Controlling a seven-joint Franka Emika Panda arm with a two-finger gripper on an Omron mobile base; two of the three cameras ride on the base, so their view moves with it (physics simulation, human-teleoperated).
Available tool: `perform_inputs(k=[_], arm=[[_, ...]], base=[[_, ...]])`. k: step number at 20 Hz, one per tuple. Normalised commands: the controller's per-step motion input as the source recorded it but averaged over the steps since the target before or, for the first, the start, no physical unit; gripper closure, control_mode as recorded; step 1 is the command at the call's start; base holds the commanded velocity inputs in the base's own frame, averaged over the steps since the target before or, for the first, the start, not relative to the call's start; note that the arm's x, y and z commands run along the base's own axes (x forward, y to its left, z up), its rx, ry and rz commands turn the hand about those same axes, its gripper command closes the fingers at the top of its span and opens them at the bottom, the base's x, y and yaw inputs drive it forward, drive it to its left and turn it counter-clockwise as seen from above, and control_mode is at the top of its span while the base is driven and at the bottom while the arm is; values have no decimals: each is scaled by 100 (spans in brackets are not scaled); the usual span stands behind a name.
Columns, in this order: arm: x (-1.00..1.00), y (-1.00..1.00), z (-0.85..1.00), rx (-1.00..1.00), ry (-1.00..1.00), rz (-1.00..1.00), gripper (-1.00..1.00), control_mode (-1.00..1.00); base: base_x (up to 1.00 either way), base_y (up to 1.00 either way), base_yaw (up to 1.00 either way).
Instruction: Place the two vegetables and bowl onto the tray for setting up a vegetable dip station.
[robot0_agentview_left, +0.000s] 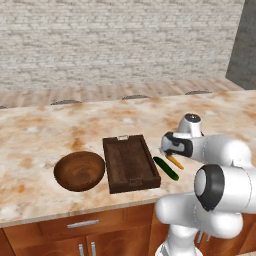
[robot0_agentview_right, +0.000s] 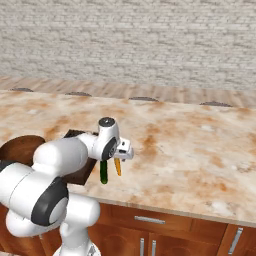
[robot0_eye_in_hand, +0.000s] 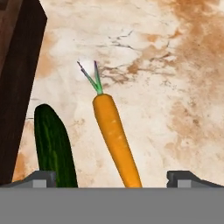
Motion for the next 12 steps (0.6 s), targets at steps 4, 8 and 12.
perform_inputs(k=[4, 8, 12], arm=[[14, -1, -32, 0, 2, 0, -100, -100], [12, -4, -27, 0, 0, 0, -100, -100], [12, 0, -23, 0, 2, 0, -100, -100]], base=[[0, 0, 0], [0, 0, 0], [0, 0, 0]])
